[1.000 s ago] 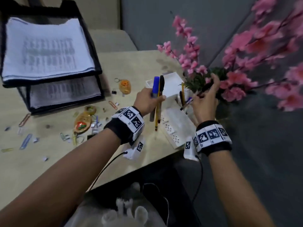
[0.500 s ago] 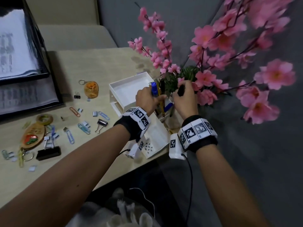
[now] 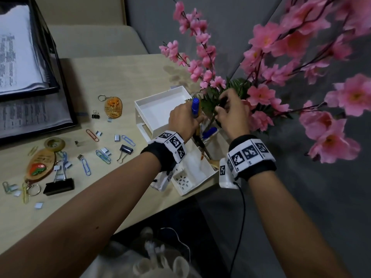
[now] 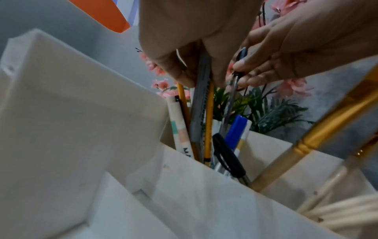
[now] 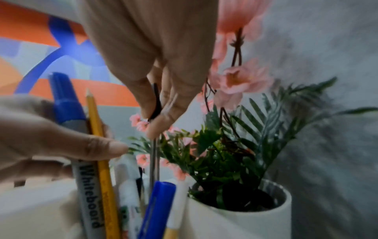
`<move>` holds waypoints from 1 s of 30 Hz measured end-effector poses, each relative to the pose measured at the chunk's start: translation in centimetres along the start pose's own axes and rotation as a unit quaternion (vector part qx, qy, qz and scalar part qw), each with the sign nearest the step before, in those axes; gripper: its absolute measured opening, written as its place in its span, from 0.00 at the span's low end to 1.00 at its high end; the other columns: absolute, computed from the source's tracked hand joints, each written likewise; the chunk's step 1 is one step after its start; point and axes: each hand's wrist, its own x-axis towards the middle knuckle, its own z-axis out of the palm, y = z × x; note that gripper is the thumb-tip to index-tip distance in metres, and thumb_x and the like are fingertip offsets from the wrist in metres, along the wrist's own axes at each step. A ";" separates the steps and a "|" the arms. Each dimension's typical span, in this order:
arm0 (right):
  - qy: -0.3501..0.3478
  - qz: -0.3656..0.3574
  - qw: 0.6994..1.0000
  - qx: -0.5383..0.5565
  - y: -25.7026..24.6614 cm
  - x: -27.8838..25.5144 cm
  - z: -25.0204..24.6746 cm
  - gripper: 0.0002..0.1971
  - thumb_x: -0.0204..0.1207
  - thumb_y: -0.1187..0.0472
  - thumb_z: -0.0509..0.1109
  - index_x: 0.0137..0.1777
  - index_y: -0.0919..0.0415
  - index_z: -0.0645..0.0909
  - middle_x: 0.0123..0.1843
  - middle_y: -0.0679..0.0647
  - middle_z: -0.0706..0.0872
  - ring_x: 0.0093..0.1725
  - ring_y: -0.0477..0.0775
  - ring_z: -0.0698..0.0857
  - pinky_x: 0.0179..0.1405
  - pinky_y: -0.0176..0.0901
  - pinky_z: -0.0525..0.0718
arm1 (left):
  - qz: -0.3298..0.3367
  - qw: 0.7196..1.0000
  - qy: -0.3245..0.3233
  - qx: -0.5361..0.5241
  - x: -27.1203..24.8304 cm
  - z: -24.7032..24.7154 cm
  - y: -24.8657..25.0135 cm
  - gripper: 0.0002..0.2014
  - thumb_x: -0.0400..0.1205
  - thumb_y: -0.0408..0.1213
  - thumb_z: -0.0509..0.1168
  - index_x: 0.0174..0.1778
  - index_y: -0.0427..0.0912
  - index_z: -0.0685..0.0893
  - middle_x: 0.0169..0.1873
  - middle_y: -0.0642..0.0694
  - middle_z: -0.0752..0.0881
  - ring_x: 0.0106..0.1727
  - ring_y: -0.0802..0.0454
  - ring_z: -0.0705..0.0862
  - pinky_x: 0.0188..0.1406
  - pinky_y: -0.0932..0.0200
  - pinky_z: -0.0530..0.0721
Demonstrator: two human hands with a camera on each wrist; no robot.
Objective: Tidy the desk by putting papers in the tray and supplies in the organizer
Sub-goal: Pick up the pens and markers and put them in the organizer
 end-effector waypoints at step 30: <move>-0.095 -0.020 0.983 -0.158 1.1 -1.2 0.8 0.09 0.77 0.63 0.67 0.54 0.65 0.85 0.53 0.64 0.87 0.55 0.62 0.84 0.55 0.46 0.80 | 0.072 0.996 0.000 -0.054 1.4 -1.3 -1.2 0.17 0.78 0.29 0.65 0.63 0.36 0.75 0.53 0.36 0.87 0.52 0.37 0.86 0.55 0.47 0.84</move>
